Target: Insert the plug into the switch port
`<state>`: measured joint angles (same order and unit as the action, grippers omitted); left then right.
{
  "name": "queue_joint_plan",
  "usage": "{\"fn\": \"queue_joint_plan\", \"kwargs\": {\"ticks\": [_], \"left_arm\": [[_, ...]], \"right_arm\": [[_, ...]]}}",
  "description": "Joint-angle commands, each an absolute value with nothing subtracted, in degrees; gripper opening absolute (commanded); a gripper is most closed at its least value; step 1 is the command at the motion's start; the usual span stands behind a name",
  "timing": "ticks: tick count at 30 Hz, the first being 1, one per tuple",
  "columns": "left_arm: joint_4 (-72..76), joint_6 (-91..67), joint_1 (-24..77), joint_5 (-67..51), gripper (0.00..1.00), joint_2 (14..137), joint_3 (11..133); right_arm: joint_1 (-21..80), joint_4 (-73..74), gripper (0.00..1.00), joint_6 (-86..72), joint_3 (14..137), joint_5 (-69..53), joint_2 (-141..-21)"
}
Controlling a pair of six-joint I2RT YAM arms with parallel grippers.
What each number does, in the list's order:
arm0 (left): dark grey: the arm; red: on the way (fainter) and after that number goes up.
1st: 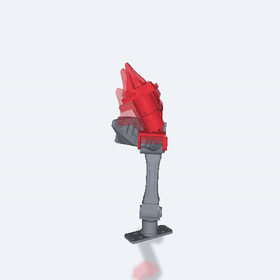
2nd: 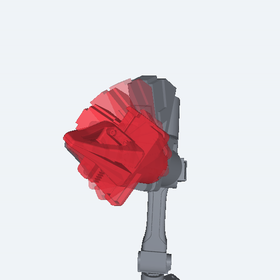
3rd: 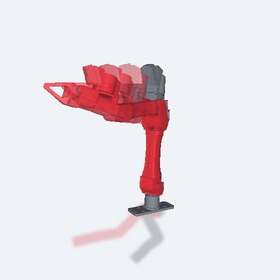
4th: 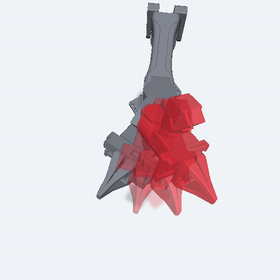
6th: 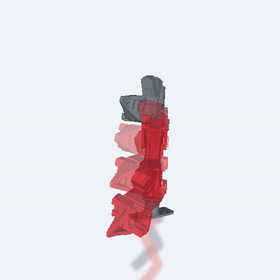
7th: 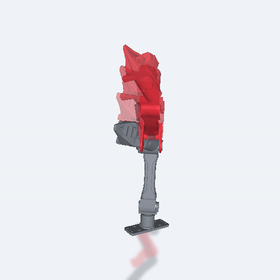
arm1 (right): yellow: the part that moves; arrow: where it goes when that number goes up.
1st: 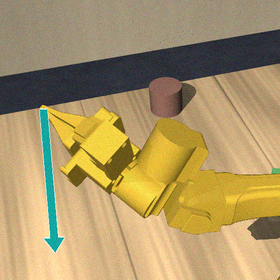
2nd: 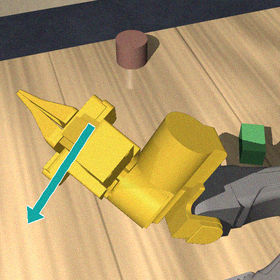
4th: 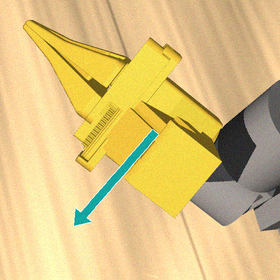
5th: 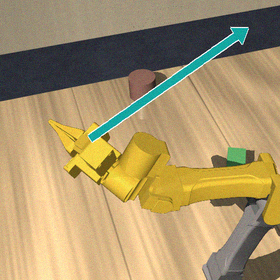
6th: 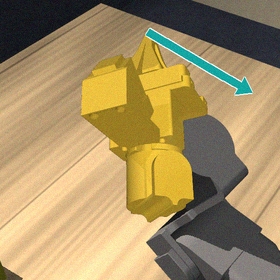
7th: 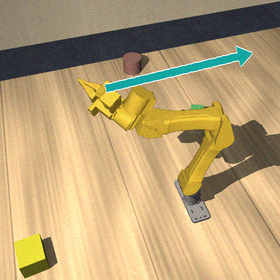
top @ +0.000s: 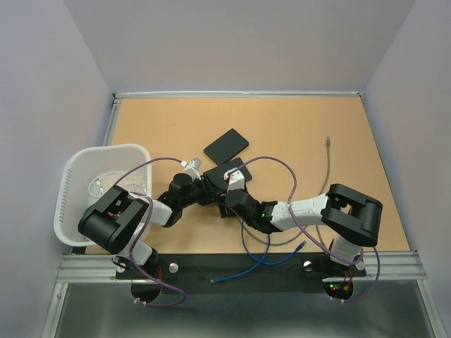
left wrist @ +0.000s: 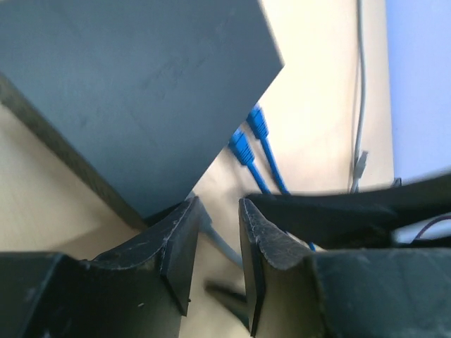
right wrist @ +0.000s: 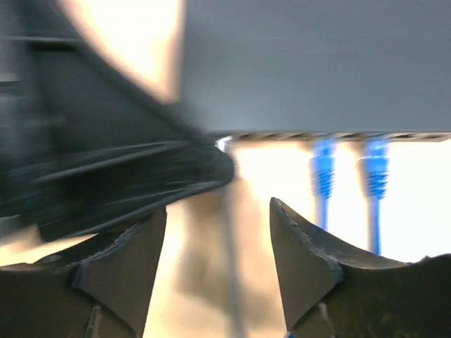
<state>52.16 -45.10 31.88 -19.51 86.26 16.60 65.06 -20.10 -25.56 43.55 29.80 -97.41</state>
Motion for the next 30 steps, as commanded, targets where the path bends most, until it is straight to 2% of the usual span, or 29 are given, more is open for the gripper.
{"fn": "queue_joint_plan", "kwargs": {"ticks": [1, 9, 12, 15, 18, 21, 25, 30], "left_arm": [[41.9, -44.0, 34.5, -25.2, 0.42, 88.6, 14.2], [41.9, -44.1, 34.5, -24.5, 0.42, 87.3, 13.8], [42.4, -44.1, 34.4, -24.0, 0.42, 84.7, 13.1], [42.3, -43.9, 34.5, -23.6, 0.43, 82.5, 12.7], [38.1, -43.2, 34.5, -22.3, 0.43, 77.1, 13.4], [28.9, -43.4, 34.5, -18.4, 0.48, 64.8, 14.8], [10.3, -41.3, 34.4, -8.0, 0.56, 53.8, 21.4], [1.2, -38.4, 34.4, -5.0, 0.60, 49.7, 28.4]], "right_arm": [[69.5, -28.3, 0.68, -26.0, 44.7, 29.3, -90.4], [69.4, -21.7, 0.74, -23.6, 41.4, 40.6, -77.7], [65.1, -18.7, 0.77, -24.5, 40.7, 41.0, -73.7], [59.6, -15.1, 0.78, -27.5, 40.4, 36.4, -72.2], [48.9, -13.3, 0.78, -30.7, 39.7, 28.8, -72.3], [43.4, -12.0, 0.78, -31.5, 41.1, 22.4, -75.8], [40.4, -11.7, 0.78, -33.0, 43.7, 17.8, -80.4], [37.7, -15.5, 0.78, -35.5, 45.0, 12.6, -86.9]]}}
